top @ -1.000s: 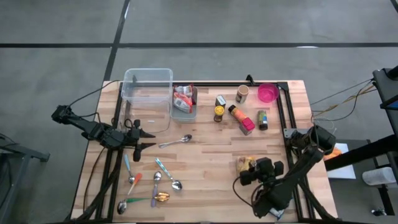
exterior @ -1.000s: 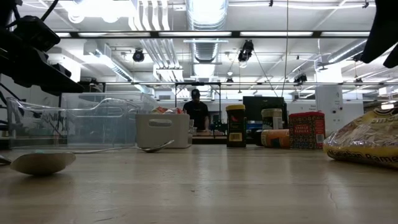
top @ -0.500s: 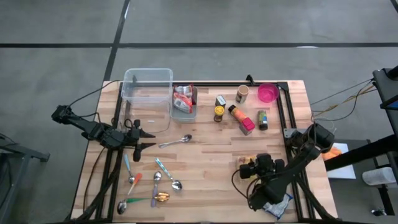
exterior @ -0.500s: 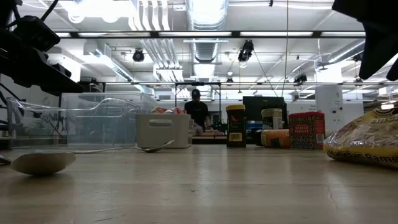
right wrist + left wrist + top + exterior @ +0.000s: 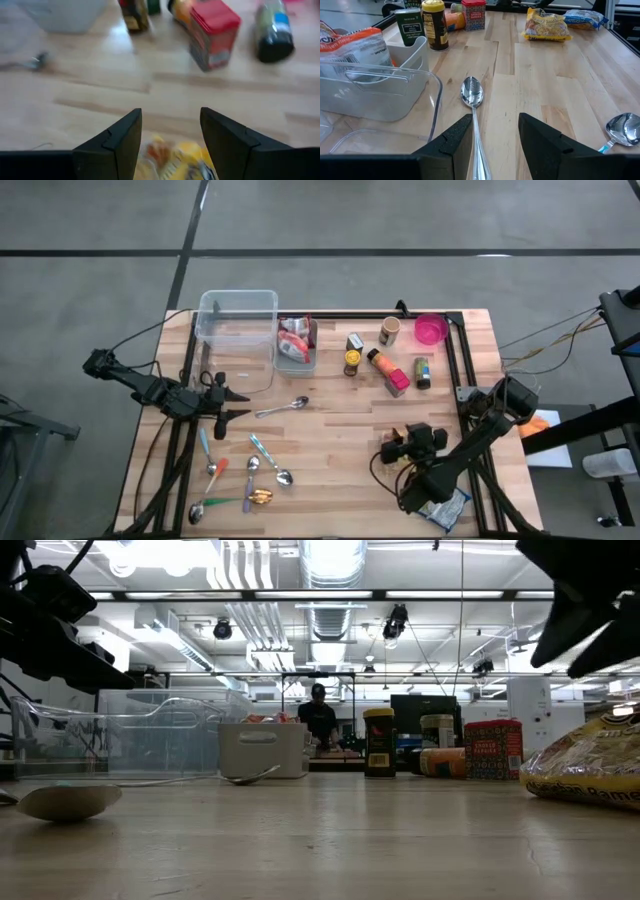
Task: Pick & Place Food Item
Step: Put the yellow noodle pack into the gray bin
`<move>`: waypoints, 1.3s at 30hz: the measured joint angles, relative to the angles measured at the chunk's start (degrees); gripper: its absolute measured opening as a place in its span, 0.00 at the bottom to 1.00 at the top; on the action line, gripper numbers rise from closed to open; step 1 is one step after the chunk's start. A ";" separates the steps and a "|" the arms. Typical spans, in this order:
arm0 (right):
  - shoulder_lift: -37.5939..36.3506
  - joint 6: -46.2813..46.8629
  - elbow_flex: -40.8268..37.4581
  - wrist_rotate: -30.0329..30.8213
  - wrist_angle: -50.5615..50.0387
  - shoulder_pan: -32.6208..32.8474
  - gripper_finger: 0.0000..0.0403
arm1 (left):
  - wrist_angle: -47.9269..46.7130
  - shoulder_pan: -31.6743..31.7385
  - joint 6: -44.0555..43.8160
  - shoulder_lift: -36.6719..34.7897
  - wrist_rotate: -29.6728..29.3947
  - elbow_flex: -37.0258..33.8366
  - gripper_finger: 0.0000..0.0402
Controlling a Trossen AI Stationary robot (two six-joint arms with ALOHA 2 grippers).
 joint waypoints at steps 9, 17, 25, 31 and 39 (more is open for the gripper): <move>0.02 12.14 -0.50 -3.58 -3.56 1.34 0.50 | 0.01 -0.01 0.01 0.00 0.00 0.00 0.41; 0.02 12.06 -0.63 -7.63 -5.97 3.02 0.50 | 0.00 0.00 0.01 0.00 0.01 0.00 0.41; 0.28 11.03 -2.29 -9.78 -2.03 2.98 0.50 | -0.01 -0.01 0.00 0.00 0.02 0.00 0.41; 0.28 10.29 -5.10 -7.43 2.47 2.93 0.55 | -0.01 0.00 0.01 -0.02 0.01 0.00 0.41; 0.28 10.90 -7.81 -9.05 6.09 2.93 0.76 | 0.01 0.00 0.01 0.00 0.02 0.00 0.41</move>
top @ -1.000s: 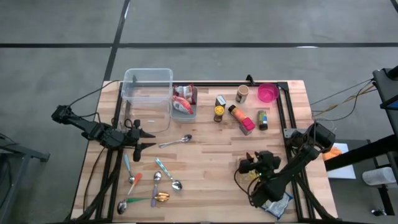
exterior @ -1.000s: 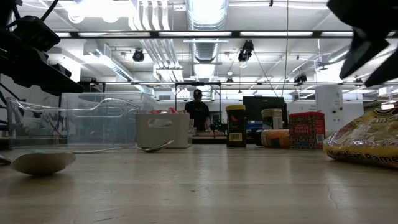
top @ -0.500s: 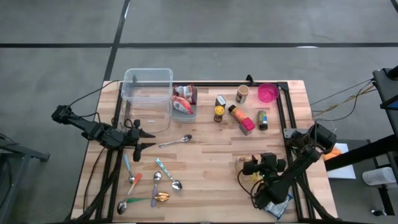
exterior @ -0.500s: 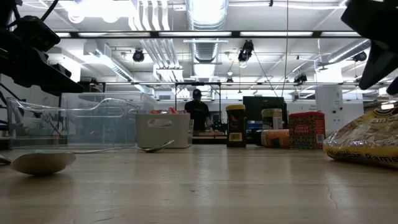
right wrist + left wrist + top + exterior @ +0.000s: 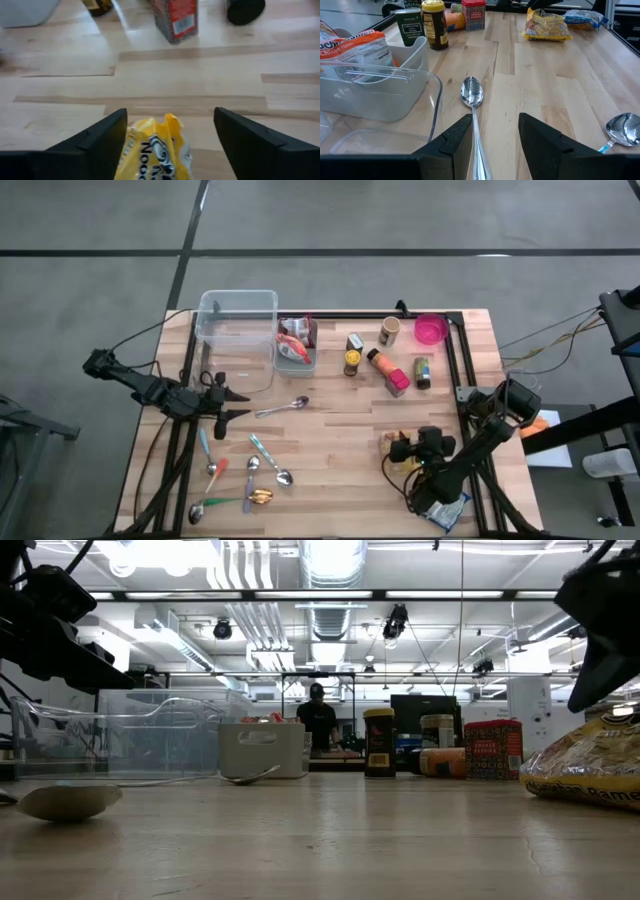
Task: Pick & Place Food Item
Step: Put the yellow noodle pack into the gray bin
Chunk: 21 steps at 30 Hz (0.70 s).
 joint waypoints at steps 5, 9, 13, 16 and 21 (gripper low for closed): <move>0.00 0.64 -1.23 -1.27 2.61 0.00 0.83 | -0.02 0.00 0.00 -0.01 -0.02 0.00 0.41; 0.00 0.72 -2.09 -1.21 4.90 0.02 0.84 | -0.02 0.00 0.00 -0.01 -0.02 0.00 0.41; 0.00 0.72 -3.65 -1.21 7.75 0.02 0.85 | -0.01 0.00 0.00 0.00 0.00 0.00 0.41; 0.00 0.72 -4.73 -1.18 9.85 0.02 0.85 | -0.01 0.00 0.00 -0.01 -0.01 0.00 0.41; 0.00 0.72 -4.99 0.91 10.40 0.04 0.85 | -0.01 -0.01 0.00 -0.02 0.00 0.00 0.41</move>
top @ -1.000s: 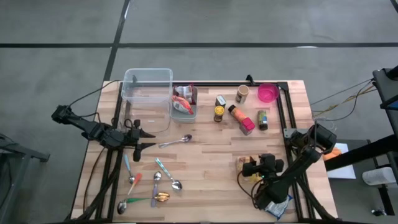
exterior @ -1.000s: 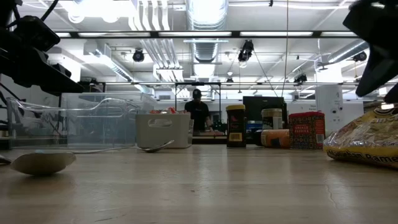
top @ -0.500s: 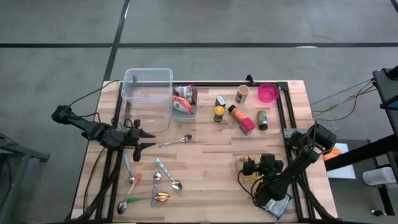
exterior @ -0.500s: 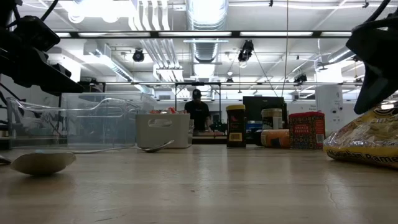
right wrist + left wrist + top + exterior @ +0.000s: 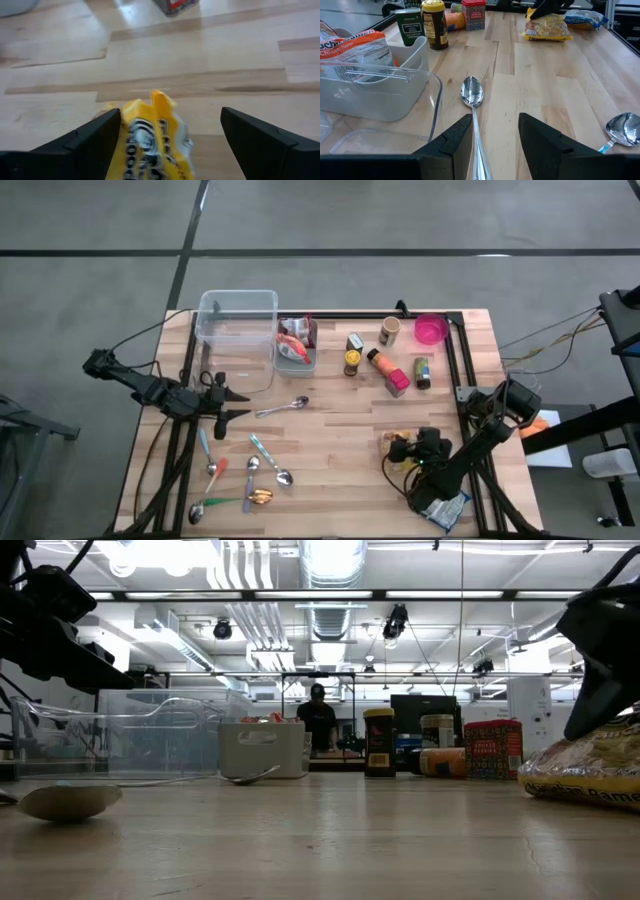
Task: Pick & Place Food Item
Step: Put the yellow noodle pack into the gray bin
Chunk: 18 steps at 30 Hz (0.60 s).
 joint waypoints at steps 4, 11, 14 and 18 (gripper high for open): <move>-0.02 0.12 0.04 0.43 0.07 0.11 0.85 | 0.01 0.01 0.00 0.02 0.00 0.00 0.41; -0.07 0.45 0.02 0.49 0.31 0.21 0.85 | 0.01 0.02 0.00 0.02 -0.01 0.00 0.41; -0.07 0.44 -0.01 0.47 0.31 0.35 0.83 | 0.02 0.01 -0.01 0.02 -0.01 0.00 0.41; -0.09 0.20 -0.01 0.47 0.28 0.37 0.73 | 0.02 0.02 0.00 0.02 0.00 0.00 0.41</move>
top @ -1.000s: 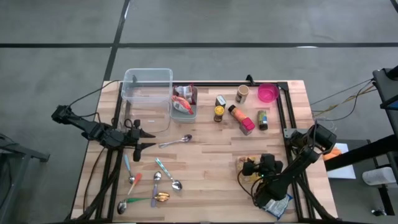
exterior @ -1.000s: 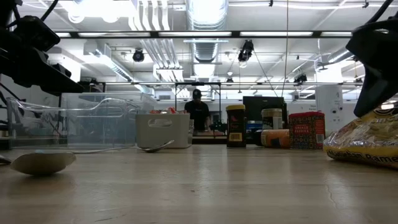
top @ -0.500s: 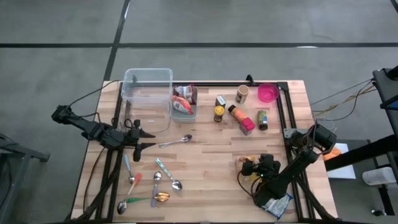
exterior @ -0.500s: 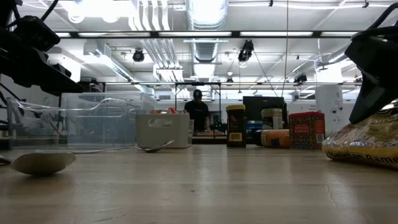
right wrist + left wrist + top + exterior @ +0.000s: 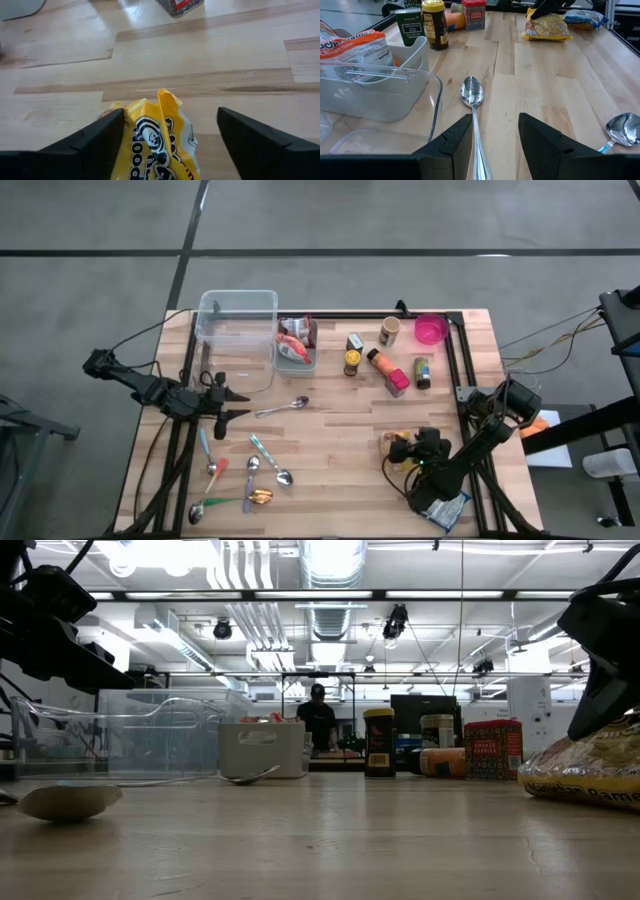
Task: Pick & Place Food Item
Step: Put the yellow noodle pack into the gray bin
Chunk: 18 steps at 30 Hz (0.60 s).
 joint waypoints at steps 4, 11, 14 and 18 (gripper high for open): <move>-0.04 -0.15 0.00 0.02 0.10 -0.04 0.56 | -0.01 -0.02 -0.01 -0.01 -0.01 0.00 0.41; -0.04 -0.66 0.00 0.55 0.78 -0.04 0.30 | 0.00 -0.02 0.00 0.00 -0.02 0.00 0.41; -0.04 -0.85 0.00 0.69 1.29 -0.04 0.20 | -0.01 0.00 -0.01 -0.01 -0.01 0.00 0.41; -0.04 -1.17 0.00 0.70 1.49 -0.09 0.10 | 0.00 0.00 0.00 0.00 0.00 0.00 0.41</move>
